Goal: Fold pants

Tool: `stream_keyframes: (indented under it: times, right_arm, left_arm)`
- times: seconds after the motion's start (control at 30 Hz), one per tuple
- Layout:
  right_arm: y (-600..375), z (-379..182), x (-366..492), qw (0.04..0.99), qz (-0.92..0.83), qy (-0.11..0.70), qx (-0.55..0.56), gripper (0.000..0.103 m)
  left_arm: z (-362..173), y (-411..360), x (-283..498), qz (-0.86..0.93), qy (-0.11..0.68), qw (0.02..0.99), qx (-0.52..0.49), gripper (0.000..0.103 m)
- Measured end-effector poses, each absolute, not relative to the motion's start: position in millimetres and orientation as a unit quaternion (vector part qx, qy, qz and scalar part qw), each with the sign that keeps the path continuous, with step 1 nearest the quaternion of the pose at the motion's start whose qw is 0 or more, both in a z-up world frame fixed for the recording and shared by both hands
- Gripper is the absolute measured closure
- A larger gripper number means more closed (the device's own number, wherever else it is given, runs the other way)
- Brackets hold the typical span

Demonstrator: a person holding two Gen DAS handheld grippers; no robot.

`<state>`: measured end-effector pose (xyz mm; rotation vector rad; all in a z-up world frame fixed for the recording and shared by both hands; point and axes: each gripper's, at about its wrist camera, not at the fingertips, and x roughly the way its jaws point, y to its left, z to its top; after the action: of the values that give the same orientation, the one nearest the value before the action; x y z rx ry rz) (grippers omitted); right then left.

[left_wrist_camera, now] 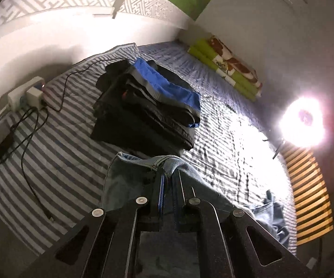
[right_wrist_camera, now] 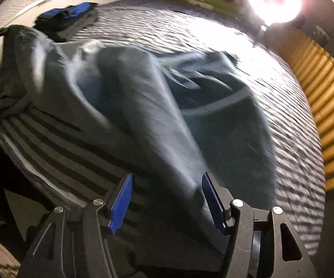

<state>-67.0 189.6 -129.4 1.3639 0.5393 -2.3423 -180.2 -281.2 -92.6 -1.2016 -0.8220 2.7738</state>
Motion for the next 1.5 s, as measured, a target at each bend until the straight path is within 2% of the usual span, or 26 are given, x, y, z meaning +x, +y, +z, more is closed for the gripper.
stream_keyframes:
  times: [0.17,0.2,0.23,0.27,0.3,0.5,0.6,0.73,0.87,0.97,1.07,1.2,1.33,1.5]
  right_arm:
    - [143,-152,-70,0.2,-0.823,0.267,0.461,0.046]
    - [140,-157,-73,0.195,-0.821,0.279,0.458,0.05]
    - [140,-159,-74,0.192,-0.822,0.282,0.456,0.058]
    - [142,-158,-75,0.184,-0.826,0.281,0.453,0.084]
    - [146,-155,-76,0.179,-0.828,0.276,0.454,0.1]
    - [189,-78,-66,0.165,-0.881,0.188,0.403,0.101]
    - [215,-14,-52,0.141,-0.917,0.153,0.341,0.101]
    - [243,63,-50,0.111,-0.954,0.103,0.257,0.101]
    - [251,122,-55,0.096,-0.973,0.089,0.191,0.101]
    - [247,146,-81,0.103,-0.974,0.086,0.185,0.101]
    - [230,147,-128,0.097,-0.971,0.101,0.194,0.101]
    - [206,128,-208,0.086,-0.963,0.125,0.222,0.101]
    - [173,73,-297,0.084,-0.946,0.127,0.285,0.101]
    - [145,-22,-389,0.115,-0.904,0.109,0.397,0.1]
  left_arm:
    - [-75,-297,-152,0.886,-0.271,0.006,-0.375,0.097]
    - [-69,-298,-145,0.887,-0.272,0.008,-0.372,0.097]
    - [-62,-298,-140,0.889,-0.273,0.01,-0.369,0.097]
    - [-57,-300,-136,0.89,-0.274,0.012,-0.363,0.098]
    - [-52,-300,-133,0.892,-0.274,0.013,-0.36,0.098]
    - [-11,-294,-110,0.905,-0.274,0.029,-0.325,0.098]
    - [22,-283,-89,0.919,-0.264,0.044,-0.29,0.098]
    - [73,-277,-60,0.922,-0.295,0.096,-0.231,0.098]
    - [121,-269,-46,0.935,-0.275,0.116,-0.191,0.097]
    - [136,-264,-54,0.943,-0.255,0.098,-0.188,0.097]
    - [128,-258,-80,0.945,-0.243,0.072,-0.207,0.097]
    - [87,-244,-141,0.936,-0.236,0.035,-0.26,0.097]
    - [32,-227,-199,0.925,-0.218,-0.002,-0.311,0.097]
    - [-50,-198,-267,0.903,-0.198,-0.024,-0.382,0.097]
